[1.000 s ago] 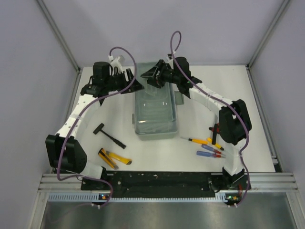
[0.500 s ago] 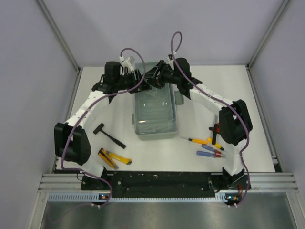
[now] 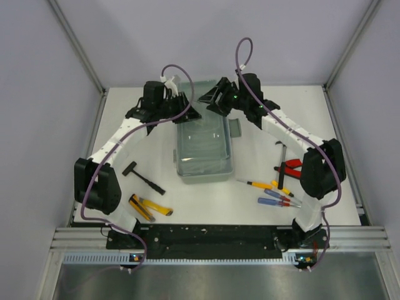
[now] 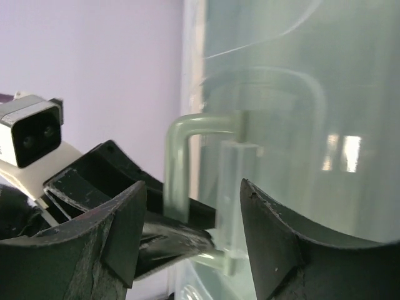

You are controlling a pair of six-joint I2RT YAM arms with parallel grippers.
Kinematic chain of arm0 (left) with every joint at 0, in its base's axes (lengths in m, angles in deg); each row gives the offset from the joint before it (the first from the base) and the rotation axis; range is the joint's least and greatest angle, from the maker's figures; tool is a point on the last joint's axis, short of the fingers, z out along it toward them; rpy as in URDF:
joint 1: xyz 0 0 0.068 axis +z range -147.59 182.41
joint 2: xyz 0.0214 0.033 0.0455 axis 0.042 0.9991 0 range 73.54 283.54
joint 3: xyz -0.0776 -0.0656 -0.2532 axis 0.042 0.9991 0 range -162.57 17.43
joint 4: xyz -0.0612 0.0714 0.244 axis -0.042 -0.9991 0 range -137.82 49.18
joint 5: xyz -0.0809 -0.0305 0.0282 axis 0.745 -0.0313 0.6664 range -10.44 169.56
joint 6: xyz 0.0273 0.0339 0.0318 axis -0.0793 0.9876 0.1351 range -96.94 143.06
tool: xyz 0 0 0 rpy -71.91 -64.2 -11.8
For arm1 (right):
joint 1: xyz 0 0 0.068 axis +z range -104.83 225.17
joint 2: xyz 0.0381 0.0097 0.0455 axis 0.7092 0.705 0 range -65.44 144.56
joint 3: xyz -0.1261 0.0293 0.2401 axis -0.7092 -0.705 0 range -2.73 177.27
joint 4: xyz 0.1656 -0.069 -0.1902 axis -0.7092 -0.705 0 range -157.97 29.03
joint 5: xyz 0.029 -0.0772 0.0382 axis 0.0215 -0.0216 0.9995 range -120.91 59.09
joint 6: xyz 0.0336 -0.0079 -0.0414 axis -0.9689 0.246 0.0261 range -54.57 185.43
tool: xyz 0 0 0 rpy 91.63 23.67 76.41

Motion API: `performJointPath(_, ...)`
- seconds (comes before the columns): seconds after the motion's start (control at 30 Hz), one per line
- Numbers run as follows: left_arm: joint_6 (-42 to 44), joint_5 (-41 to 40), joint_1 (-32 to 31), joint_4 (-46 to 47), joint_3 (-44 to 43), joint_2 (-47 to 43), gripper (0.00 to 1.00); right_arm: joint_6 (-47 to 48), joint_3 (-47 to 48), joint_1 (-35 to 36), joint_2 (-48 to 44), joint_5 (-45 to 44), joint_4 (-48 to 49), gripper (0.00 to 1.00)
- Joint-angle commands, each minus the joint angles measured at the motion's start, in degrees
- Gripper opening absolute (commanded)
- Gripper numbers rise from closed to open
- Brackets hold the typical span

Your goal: Pack the tool kit

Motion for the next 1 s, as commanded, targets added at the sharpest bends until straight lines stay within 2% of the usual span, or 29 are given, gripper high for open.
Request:
performJointPath(0.0, -1.94, -4.05, -0.13, -3.13, -1.9, 1.03, 0.29, 7.17, -2.06, -2.86, -7.42, -6.08, -6.63, 0.61)
performJointPath(0.07, -3.16, -4.67, -0.13, -3.75, -2.34, 1.29, 0.18, 10.42, -3.29, -4.0, -9.88, -8.28, -8.83, 0.61)
performJointPath(0.13, -4.74, -4.94, -0.13, -3.75, -2.61, 1.38, 0.02, 12.97, -4.96, -5.32, -11.91, -10.21, -11.29, 0.61)
performJointPath(0.17, -5.27, -4.5, -0.04, -3.31, -3.04, 1.47, 0.0, 13.68, -6.18, -6.54, -12.87, -10.66, -11.82, 0.61)
performJointPath(0.33, -11.07, 1.91, -0.13, 3.18, -4.71, 1.12, 0.0, 15.88, -13.65, -10.59, -16.39, -9.43, -12.09, 0.61)
performJointPath(0.5, -17.14, 5.08, -0.22, 9.34, -7.79, 0.16, 0.0, 19.4, -17.53, -11.21, -18.07, -9.61, -12.18, 0.62)
performJointPath(0.77, -18.99, 3.5, -0.04, 9.0, -13.5, -1.87, 0.0, 15.97, -23.33, -13.67, -20.79, -12.77, -13.06, 0.62)
performJointPath(0.97, -16.62, 1.39, 0.92, 6.8, -14.74, -2.48, 0.0, 19.66, -23.95, -14.03, -22.2, -11.72, -13.67, 0.62)
